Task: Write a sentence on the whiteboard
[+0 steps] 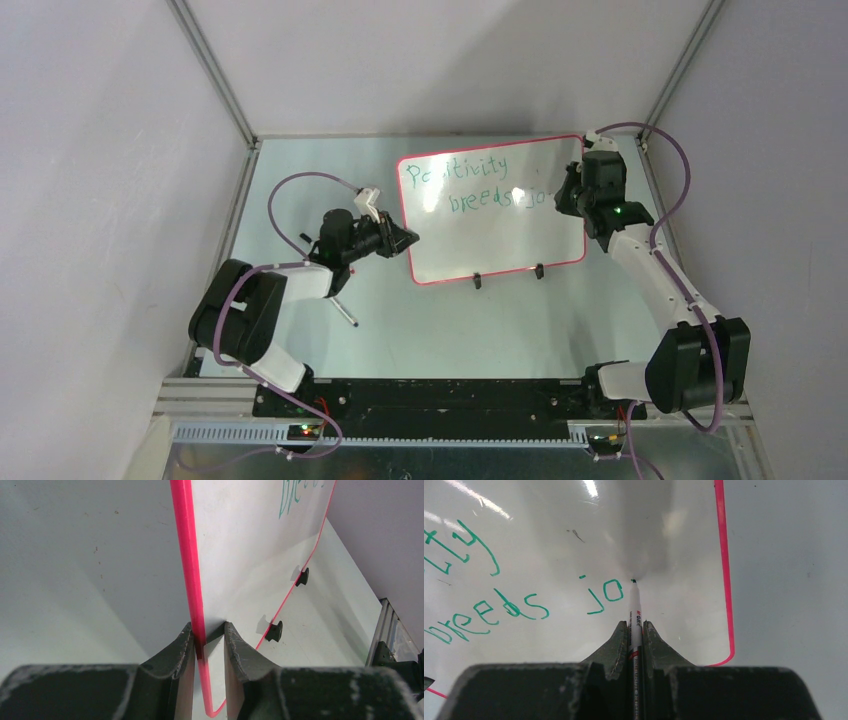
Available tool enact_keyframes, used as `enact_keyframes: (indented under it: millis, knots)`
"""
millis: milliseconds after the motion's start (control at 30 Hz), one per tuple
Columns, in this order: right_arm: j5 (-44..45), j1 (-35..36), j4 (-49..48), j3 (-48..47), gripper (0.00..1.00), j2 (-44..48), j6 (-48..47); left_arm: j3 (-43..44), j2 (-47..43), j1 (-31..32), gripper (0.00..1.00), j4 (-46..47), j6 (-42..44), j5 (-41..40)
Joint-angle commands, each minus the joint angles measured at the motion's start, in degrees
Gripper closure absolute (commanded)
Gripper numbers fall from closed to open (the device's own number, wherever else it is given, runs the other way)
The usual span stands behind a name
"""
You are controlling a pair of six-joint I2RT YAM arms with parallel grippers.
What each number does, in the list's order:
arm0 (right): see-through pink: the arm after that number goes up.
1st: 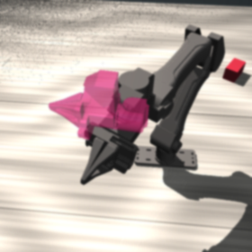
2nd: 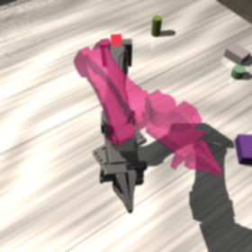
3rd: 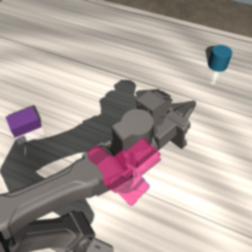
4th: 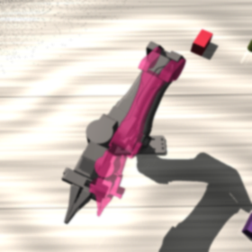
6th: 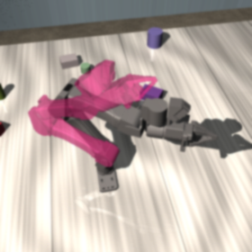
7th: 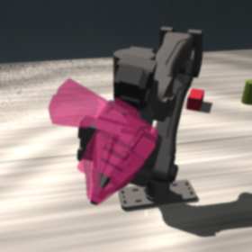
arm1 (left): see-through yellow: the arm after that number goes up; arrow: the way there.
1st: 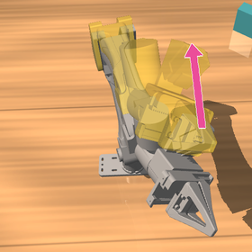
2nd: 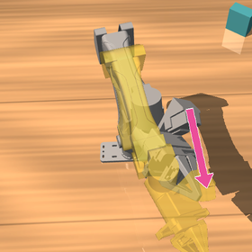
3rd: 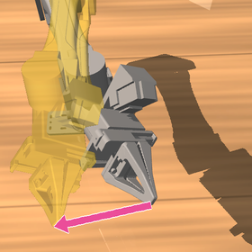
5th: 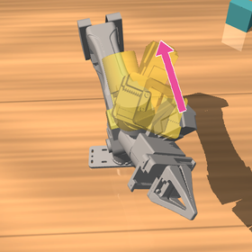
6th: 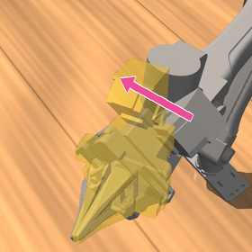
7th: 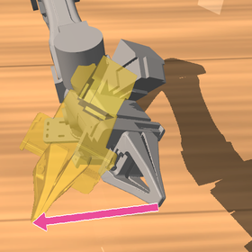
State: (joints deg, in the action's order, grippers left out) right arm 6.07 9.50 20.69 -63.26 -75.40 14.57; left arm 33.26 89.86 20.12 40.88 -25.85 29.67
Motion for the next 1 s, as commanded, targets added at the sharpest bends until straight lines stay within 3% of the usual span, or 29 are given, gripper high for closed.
enact_keyframes:
  millis: [0, 967]
  knots:
    - [0.4, -0.6, 0.0, -2.5, 1.00, -0.2, 0.2, 1.2, -1.7, 0.7, 0.77, 0.3, 3.5, -2.0]
    - [-0.7, -2.6, -1.7, -3.1, 1.00, -1.8, 1.1, 1.2, -1.7, 0.7, 0.77, 0.2, 3.5, -1.9]
